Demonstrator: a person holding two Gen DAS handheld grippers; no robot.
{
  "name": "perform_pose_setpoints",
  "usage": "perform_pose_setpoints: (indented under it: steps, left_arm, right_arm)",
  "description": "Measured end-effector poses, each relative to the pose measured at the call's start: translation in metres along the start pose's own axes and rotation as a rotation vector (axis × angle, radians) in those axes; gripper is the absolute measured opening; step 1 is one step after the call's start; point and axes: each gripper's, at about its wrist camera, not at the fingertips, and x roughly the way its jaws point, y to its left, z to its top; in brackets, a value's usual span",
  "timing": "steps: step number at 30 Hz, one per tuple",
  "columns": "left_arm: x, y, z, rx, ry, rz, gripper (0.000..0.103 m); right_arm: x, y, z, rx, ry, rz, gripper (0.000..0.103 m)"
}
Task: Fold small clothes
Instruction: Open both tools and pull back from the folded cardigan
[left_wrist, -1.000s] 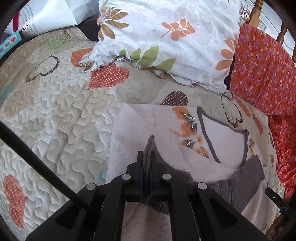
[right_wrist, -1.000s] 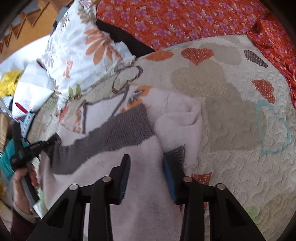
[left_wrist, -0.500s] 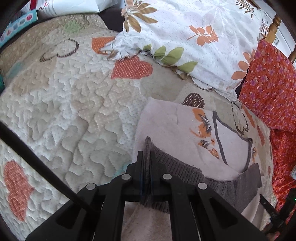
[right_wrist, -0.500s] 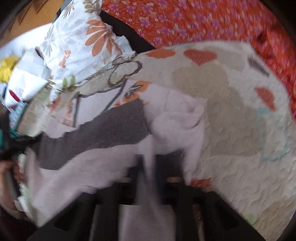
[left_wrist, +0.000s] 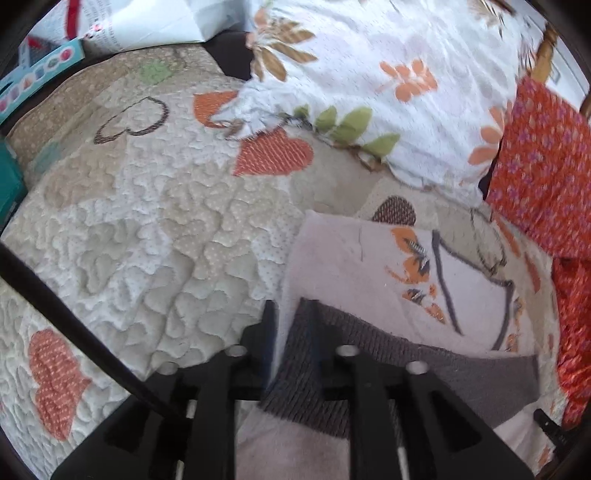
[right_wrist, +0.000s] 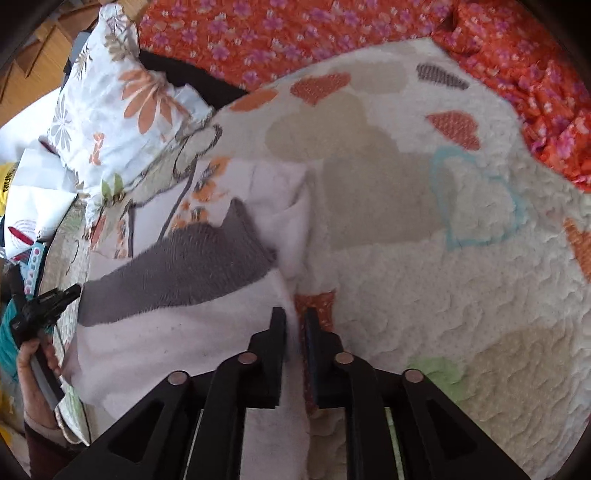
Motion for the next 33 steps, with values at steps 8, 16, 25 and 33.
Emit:
perform_pose_setpoints:
  steps: [8,16,25,33]
  left_arm:
    - [-0.046,0.023,-0.015,0.023,-0.092,0.048,0.08]
    - [-0.03,0.04,-0.057,0.065,0.075,0.024,0.08]
    - [-0.036,0.058,-0.08,0.153,0.114,0.134,0.062]
    - [-0.064,0.084,-0.079,0.025,0.095,-0.068,0.061]
  right_arm:
    - [-0.029,0.014,0.005,-0.029,-0.128,0.036,0.017]
    - [0.0,0.054,-0.028,-0.149,0.031,0.166,0.017]
    - [0.013,0.045,-0.054,-0.214,0.132,0.033,0.017]
    - [0.003,0.035,-0.06,-0.17,0.113,0.022,0.02]
